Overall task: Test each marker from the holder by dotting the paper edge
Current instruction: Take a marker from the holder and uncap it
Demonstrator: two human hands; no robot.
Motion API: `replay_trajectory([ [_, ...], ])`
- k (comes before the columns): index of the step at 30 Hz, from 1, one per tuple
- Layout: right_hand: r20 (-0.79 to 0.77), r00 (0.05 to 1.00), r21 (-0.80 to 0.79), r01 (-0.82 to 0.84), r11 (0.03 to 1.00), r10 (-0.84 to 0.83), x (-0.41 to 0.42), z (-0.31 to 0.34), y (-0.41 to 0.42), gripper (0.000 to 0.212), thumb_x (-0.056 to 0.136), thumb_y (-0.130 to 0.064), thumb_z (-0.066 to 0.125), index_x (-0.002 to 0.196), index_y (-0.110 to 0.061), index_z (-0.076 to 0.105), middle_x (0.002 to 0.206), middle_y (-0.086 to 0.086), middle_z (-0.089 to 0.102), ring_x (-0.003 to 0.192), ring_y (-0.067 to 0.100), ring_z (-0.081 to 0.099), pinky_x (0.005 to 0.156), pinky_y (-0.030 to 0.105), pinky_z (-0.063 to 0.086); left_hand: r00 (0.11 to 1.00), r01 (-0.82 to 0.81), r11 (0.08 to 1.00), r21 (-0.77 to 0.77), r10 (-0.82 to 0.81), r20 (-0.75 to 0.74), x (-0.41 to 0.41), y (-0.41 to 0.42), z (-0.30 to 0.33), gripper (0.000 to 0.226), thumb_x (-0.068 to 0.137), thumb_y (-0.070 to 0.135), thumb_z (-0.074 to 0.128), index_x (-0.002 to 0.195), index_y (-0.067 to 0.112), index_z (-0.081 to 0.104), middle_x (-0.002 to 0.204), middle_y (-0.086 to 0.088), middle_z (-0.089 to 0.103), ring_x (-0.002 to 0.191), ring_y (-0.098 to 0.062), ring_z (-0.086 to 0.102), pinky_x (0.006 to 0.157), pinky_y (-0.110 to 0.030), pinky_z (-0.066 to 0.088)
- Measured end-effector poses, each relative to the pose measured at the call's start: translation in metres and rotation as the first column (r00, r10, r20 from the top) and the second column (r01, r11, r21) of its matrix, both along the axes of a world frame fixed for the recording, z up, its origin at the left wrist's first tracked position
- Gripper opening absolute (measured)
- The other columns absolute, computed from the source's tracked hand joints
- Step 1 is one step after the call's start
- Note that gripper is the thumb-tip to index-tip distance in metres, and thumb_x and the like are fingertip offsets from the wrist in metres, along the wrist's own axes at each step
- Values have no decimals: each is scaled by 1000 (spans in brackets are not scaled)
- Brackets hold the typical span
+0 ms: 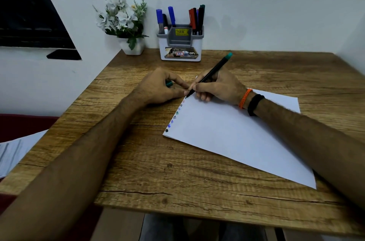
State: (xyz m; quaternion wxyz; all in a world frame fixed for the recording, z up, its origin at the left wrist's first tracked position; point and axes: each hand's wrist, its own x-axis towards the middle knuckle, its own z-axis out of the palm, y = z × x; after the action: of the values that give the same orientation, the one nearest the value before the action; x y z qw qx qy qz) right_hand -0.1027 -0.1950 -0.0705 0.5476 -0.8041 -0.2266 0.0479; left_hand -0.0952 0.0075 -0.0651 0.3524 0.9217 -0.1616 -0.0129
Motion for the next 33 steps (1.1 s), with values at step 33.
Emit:
replay_trajectory([
  [33,18,1000,5,2,1000,-2,3,-2,0,12,86,6,59,90,14,68,57,-2,68,47,8,59,44,16,46,1000,0,1000,5,0,16,-2,-2,1,23,76,34,79,99,31,76,77,25,56,68,2,47,67,-25,40],
])
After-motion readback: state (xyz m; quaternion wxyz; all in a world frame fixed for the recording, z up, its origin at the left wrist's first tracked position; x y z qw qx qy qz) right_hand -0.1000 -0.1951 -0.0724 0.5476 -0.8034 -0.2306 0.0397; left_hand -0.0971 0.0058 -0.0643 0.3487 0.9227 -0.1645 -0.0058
